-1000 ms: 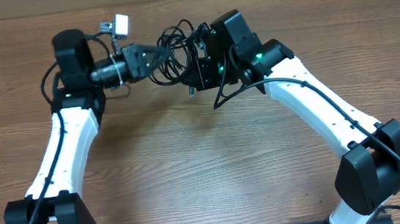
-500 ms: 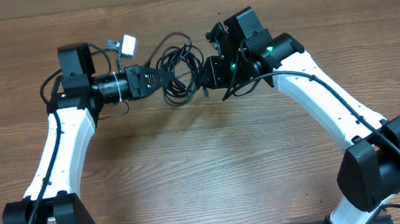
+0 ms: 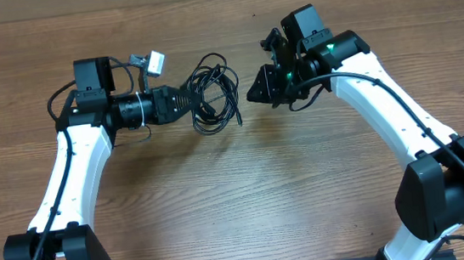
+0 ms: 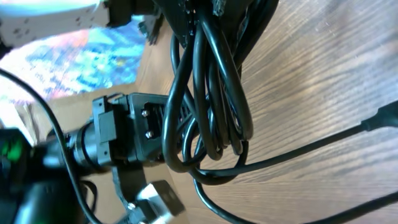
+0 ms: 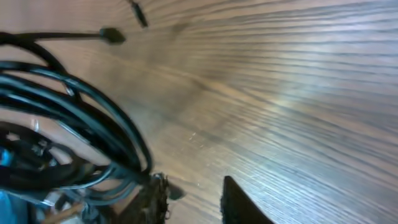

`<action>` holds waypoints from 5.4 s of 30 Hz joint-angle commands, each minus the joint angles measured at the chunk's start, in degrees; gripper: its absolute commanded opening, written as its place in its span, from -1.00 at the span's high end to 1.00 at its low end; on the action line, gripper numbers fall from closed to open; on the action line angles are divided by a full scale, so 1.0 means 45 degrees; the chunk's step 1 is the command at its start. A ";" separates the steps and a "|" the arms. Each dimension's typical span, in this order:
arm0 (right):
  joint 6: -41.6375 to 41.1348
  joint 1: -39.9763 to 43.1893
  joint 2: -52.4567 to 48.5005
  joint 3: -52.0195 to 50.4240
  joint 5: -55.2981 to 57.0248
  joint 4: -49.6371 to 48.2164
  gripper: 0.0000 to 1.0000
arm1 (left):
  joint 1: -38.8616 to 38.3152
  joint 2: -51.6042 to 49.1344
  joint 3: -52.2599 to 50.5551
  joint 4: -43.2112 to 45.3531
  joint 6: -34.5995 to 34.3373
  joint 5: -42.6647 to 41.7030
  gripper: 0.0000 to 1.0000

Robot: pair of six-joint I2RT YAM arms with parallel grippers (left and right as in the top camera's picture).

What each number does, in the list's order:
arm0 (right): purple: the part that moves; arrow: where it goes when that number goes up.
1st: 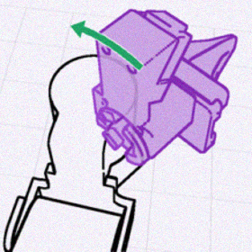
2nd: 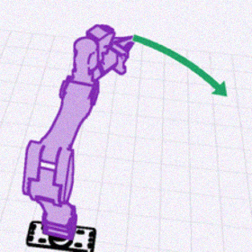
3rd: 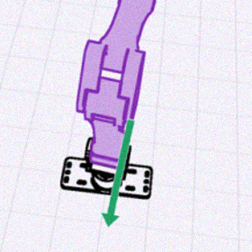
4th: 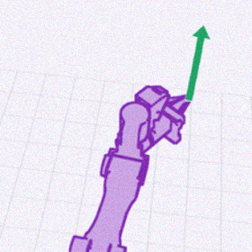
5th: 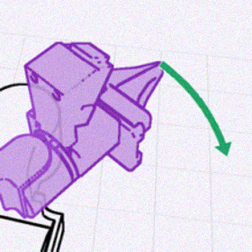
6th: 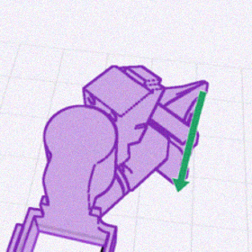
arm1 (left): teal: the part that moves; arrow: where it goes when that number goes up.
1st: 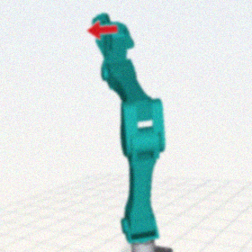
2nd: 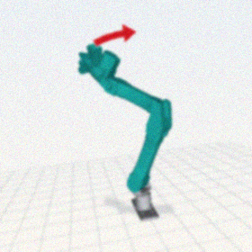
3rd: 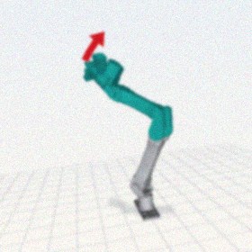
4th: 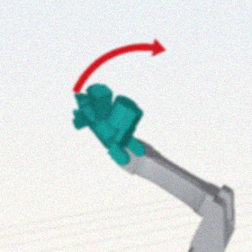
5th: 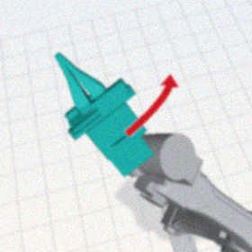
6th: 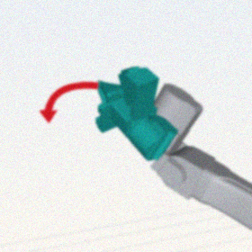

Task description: Untangle cables

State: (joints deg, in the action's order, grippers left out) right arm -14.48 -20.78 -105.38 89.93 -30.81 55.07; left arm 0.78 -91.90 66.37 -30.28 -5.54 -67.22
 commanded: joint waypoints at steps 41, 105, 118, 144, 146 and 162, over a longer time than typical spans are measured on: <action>-0.5119 -0.1180 0.1064 0.0087 -0.1141 -0.3381 0.10 | -0.1122 0.0277 0.0189 -0.0131 0.4284 -0.4036 0.92; -0.7878 -0.2443 0.1389 0.0539 0.3711 -0.1496 0.29 | -0.2016 0.0277 0.0189 0.0010 0.5294 0.1928 0.91; -0.8223 -0.2453 0.1413 0.0529 0.3094 -0.1671 0.25 | -0.2050 0.0277 0.0189 -0.0554 0.5299 0.2895 0.92; -0.9350 -0.2438 0.0389 0.0238 0.4983 0.0112 0.92 | -0.2084 0.0398 0.0194 -0.0461 0.6290 -0.0903 0.92; -0.8782 -0.2414 0.0389 0.0243 0.4998 0.0262 0.92 | -0.2084 0.0398 0.0194 -0.0525 0.6280 -0.0330 0.92; -0.1326 -0.1511 0.0413 0.0243 0.3925 0.5280 0.92 | -0.2084 0.0359 0.0194 0.0389 0.1190 1.1191 0.92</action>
State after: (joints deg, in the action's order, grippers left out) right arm -33.28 -28.88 -103.11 91.13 -14.41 74.61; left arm -10.72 -91.83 66.35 -31.24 9.32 -34.68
